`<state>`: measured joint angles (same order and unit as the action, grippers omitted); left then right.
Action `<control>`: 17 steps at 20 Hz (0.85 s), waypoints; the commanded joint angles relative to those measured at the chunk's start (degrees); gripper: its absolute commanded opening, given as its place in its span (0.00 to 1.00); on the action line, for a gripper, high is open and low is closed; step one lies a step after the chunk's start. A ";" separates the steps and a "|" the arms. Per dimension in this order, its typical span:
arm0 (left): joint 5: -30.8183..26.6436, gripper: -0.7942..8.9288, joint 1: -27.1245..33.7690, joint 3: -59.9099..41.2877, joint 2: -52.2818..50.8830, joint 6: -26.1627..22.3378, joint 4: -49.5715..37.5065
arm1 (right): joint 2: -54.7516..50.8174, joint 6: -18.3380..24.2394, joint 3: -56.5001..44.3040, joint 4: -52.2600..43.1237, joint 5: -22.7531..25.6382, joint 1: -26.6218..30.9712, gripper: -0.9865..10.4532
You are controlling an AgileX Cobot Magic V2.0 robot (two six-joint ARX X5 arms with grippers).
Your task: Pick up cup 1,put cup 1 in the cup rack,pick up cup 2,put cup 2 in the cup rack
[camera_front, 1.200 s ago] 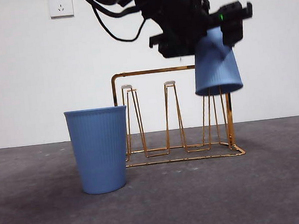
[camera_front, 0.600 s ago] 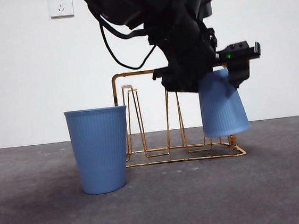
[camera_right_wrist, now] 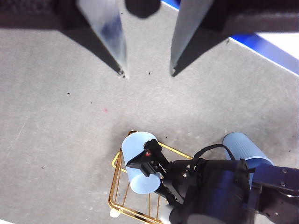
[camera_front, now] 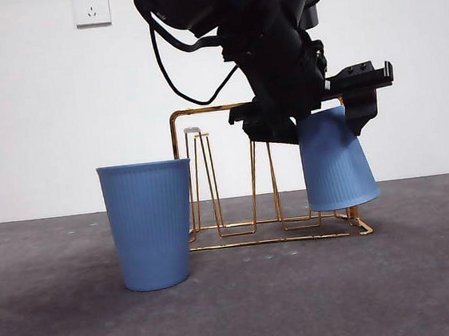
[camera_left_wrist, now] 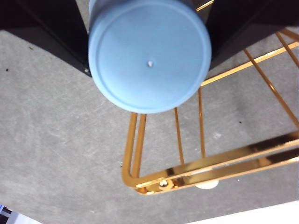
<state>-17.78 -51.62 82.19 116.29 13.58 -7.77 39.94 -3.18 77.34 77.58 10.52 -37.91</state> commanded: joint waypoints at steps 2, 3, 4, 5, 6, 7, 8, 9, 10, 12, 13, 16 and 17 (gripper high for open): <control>3.43 0.57 0.28 -0.98 1.07 2.45 4.35 | -0.09 0.61 -0.46 1.36 0.02 0.00 0.22; 4.22 0.57 0.33 -0.98 1.07 2.93 5.31 | -0.09 0.63 -0.46 1.36 0.02 0.00 0.22; 4.66 0.57 0.37 -0.98 1.07 3.15 6.54 | -0.09 0.72 -0.46 1.36 0.02 0.00 0.22; 4.96 0.57 0.37 -0.98 1.07 3.34 7.65 | -0.09 0.85 -0.46 1.33 0.02 0.00 0.22; 5.44 0.57 0.37 -0.98 1.05 3.37 8.55 | -0.09 0.85 -0.46 1.33 0.02 0.00 0.22; 6.19 0.57 0.37 -0.98 1.05 3.39 9.33 | -0.09 0.87 -0.46 1.33 0.02 0.00 0.22; 6.43 0.57 0.35 -0.98 1.05 4.02 10.19 | -0.09 0.87 -0.46 1.33 0.02 0.00 0.22; 7.08 0.57 0.35 -0.98 1.05 4.72 11.15 | -0.09 0.87 -0.46 1.33 0.02 0.00 0.22; 8.33 0.57 0.35 -0.98 1.05 4.85 11.76 | -0.09 0.96 -0.46 1.33 0.02 0.00 0.22; 10.36 0.57 0.35 -0.98 1.01 5.75 13.75 | -0.09 1.40 -0.46 1.33 0.02 0.00 0.22; 10.78 0.57 0.35 -0.98 0.83 5.90 14.75 | -0.09 1.53 -0.46 1.36 0.02 0.00 0.22; 11.15 0.57 0.33 -0.98 0.07 5.95 18.43 | -0.09 1.55 -0.46 1.33 0.02 0.00 0.22; 11.87 0.57 0.33 -0.98 -0.50 5.97 19.91 | -0.09 1.57 -0.46 1.33 0.02 0.00 0.22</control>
<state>-6.22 -51.40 81.34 115.42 18.44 12.99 39.94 -1.91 77.34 77.58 10.52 -37.91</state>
